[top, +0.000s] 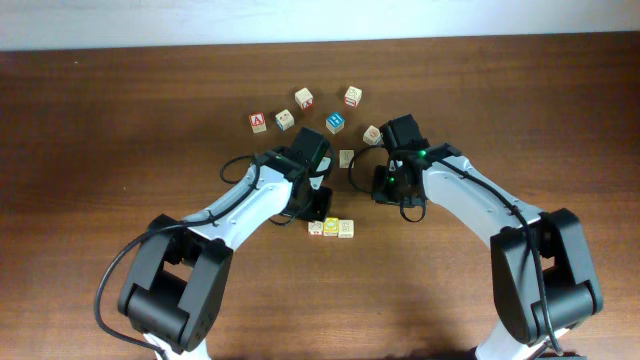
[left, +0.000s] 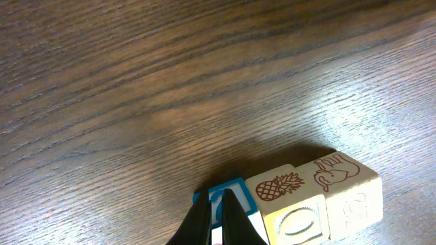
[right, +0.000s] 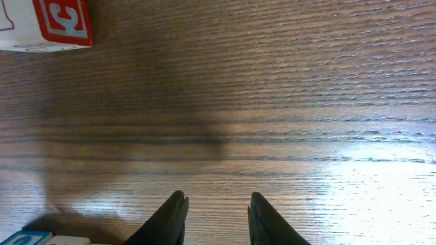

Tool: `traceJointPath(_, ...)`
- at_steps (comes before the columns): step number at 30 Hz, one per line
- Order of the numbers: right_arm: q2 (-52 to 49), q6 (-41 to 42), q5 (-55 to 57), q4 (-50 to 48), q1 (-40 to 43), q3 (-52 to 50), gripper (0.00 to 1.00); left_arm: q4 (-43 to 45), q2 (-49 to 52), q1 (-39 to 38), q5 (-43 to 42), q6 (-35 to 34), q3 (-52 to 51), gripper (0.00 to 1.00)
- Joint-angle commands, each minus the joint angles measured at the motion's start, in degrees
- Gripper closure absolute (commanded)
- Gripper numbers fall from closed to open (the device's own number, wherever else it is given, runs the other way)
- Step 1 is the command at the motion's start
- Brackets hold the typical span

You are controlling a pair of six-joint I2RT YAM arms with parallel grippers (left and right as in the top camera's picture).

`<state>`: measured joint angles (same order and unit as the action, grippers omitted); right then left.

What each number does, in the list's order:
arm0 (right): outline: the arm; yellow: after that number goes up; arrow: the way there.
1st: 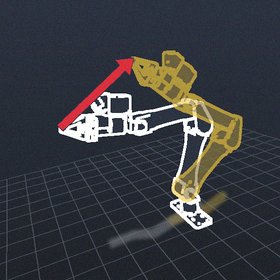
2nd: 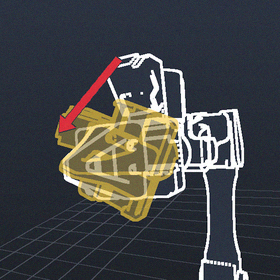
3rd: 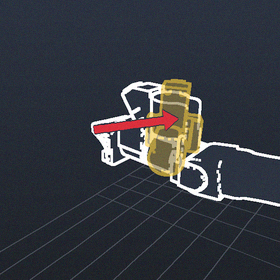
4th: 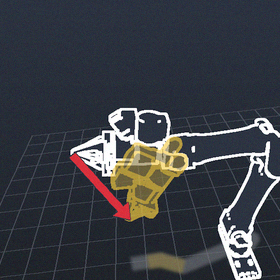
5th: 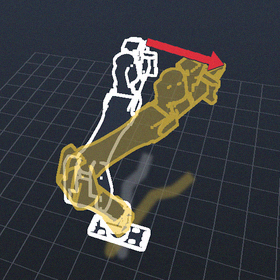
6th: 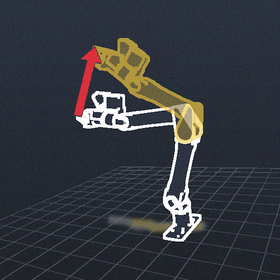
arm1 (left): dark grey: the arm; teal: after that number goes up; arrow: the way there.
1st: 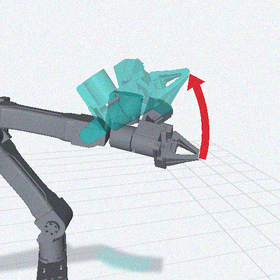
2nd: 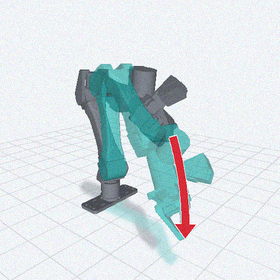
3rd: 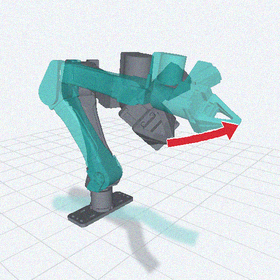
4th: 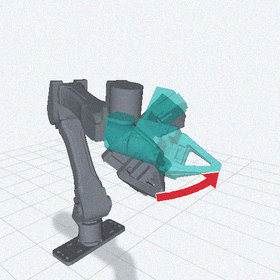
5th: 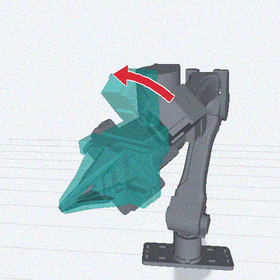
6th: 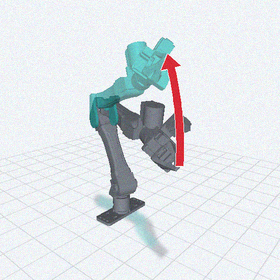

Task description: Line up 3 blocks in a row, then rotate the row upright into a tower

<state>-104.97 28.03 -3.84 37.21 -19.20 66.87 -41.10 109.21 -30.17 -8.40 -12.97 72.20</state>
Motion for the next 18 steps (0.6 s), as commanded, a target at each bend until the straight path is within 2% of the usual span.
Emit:
traceJointPath(1,-0.4,-0.3,1.3,0.1,-0.3,0.6,0.69,-0.1,0.7,-0.2,-0.9,0.9,-0.6,0.95)
traceJointPath(7,-0.4,-0.3,1.3,0.1,-0.3,0.6,0.69,-0.6,0.7,-0.2,-1.2,0.9,-0.6,0.96)
traceJointPath(11,-0.4,-0.3,1.1,0.1,-0.3,0.6,0.69,-0.5,0.7,-0.2,-1.3,0.9,-0.6,0.93)
traceJointPath(14,-0.4,-0.3,1.0,0.1,-0.3,0.6,0.69,0.3,0.7,-0.2,-1.2,1.0,-0.5,0.86)
traceJointPath(16,-0.4,-0.4,-0.6,0.0,-0.3,0.7,0.71,0.3,0.7,0.4,2.7,0.9,0.9,0.83)
traceJointPath(17,-0.2,-0.4,-1.4,0.0,-0.3,0.7,0.71,0.1,0.7,1.1,5.5,0.9,2.3,0.78)
traceJointPath(18,1.4,-1.1,-4.2,0.2,-0.2,0.9,0.71,-3.5,0.7,4.6,7.0,-0.2,8.7,0.72)
